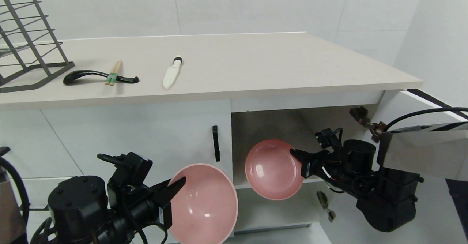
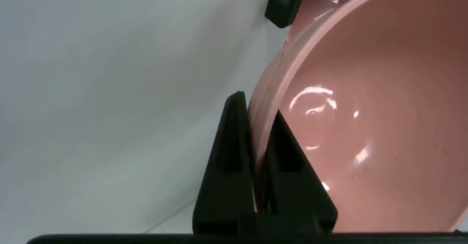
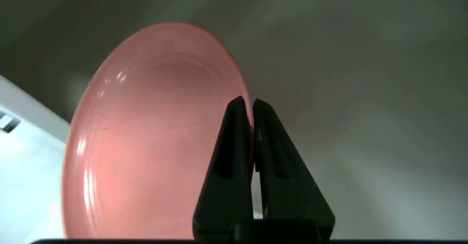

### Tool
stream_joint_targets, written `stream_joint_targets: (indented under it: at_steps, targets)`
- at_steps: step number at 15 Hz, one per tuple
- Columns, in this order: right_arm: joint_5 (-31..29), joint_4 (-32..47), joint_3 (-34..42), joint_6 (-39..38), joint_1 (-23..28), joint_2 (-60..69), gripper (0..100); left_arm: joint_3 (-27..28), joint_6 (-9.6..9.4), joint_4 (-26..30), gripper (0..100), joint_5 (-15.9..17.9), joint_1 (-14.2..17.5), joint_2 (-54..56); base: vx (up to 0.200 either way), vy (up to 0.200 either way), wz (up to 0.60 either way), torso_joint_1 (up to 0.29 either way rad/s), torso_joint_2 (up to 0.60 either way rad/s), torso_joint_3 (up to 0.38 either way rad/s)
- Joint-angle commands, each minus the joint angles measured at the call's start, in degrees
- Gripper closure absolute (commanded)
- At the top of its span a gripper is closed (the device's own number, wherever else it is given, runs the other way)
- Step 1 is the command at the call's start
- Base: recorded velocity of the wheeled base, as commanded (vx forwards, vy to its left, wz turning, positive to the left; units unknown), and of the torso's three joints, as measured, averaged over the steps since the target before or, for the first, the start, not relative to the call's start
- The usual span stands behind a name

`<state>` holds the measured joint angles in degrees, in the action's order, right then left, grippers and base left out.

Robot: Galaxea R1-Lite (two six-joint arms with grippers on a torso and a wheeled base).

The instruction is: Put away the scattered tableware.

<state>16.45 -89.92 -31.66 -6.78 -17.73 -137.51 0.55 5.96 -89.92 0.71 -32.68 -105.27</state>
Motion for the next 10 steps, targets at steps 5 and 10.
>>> stream_joint_targets:
  at_steps: [5,10]
  targets:
    - [-0.1,-0.1,-5.5,0.0,-0.8,-5.0,100,0.0,0.02,-0.1,100,-0.1,0.0,0.1,0.0,0.0,0.0,0.0,0.0,0.0]
    - [-0.1,-0.1,-10.0,-0.2,-0.5,-8.5,100,0.1,0.02,-0.1,100,0.0,0.1,0.1,0.0,0.0,0.0,0.0,0.0,0.0]
